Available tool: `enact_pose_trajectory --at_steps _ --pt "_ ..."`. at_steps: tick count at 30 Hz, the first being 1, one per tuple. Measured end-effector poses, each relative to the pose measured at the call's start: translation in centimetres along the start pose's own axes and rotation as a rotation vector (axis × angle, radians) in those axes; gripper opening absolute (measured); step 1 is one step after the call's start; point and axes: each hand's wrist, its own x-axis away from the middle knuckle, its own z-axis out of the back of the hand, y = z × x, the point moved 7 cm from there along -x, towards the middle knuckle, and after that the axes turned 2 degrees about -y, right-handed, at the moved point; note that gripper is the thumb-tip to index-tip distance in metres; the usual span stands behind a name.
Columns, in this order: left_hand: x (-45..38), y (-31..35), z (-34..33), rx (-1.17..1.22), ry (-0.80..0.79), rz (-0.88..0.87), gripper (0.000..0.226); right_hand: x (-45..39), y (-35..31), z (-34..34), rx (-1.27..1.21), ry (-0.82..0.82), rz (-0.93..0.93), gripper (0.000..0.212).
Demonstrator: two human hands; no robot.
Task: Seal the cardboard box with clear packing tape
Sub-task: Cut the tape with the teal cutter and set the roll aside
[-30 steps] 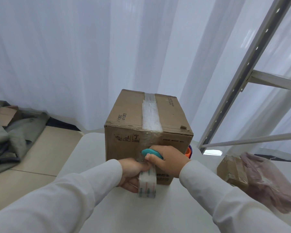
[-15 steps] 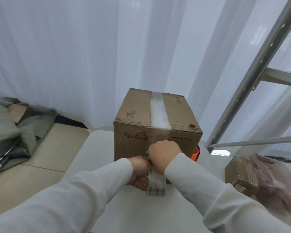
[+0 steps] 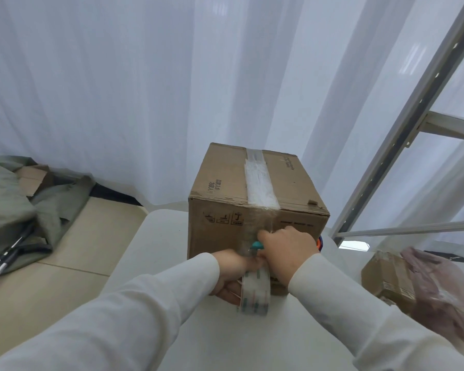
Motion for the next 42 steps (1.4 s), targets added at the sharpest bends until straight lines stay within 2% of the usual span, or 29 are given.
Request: enact_pose_trajectory --at_steps 5,10,13,16,21,26,30,32,35,36,39,42 --pt "-0.3 -0.8 0.6 -0.06 0.029 0.042 0.045 0.4 3.2 -2.6 0.032 -0.101 -0.128 0.028" --pt "-0.6 -2.3 -0.8 -0.2 -0.063 0.108 0.048 0.2 5.0 -3.8 -0.011 -0.145 -0.166 0.029" --pt "-0.8 -1.8 -1.3 -0.242 -0.095 0.059 0.045 0.6 5.6 -6.1 -0.069 -0.311 -0.191 0.039" --pt "-1.0 -1.3 -0.6 -0.34 -0.086 0.046 0.048 1.4 6.9 -9.7 -0.326 -0.463 -0.277 0.048" --pt "-1.4 -1.8 0.8 -0.539 -0.085 0.073 0.051 2.2 7.8 -13.7 -0.222 -0.624 -0.258 0.038" --pt "-1.9 -2.6 0.7 -0.546 -0.127 0.105 0.056 2.2 6.2 -15.7 -0.148 -0.662 -0.137 0.041" --pt "-2.1 -2.5 -0.1 -0.529 -0.165 0.101 0.042 1.9 4.9 -15.0 -0.163 -0.689 -0.11 0.044" --pt "-2.0 -2.4 -0.7 -0.521 -0.196 0.085 0.036 1.2 5.3 -13.6 -0.356 -0.644 -0.143 0.04" --pt "-1.8 -2.0 -1.5 -0.501 -0.229 0.045 0.03 1.3 6.0 -12.6 -0.902 -0.66 -0.26 0.036" --pt "-1.7 -1.8 -1.7 -0.482 -0.239 0.029 0.029 1.9 6.1 -12.5 -1.05 -0.698 -0.337 0.043" --pt "-1.1 -0.8 -2.9 -0.401 -0.257 -0.024 0.028 4.2 6.0 -13.2 -1.182 -0.859 -0.428 0.07" --pt "-0.2 0.0 -4.0 -0.329 -0.259 -0.097 0.032 5.0 5.4 -12.3 -1.319 -0.895 -0.388 0.062"
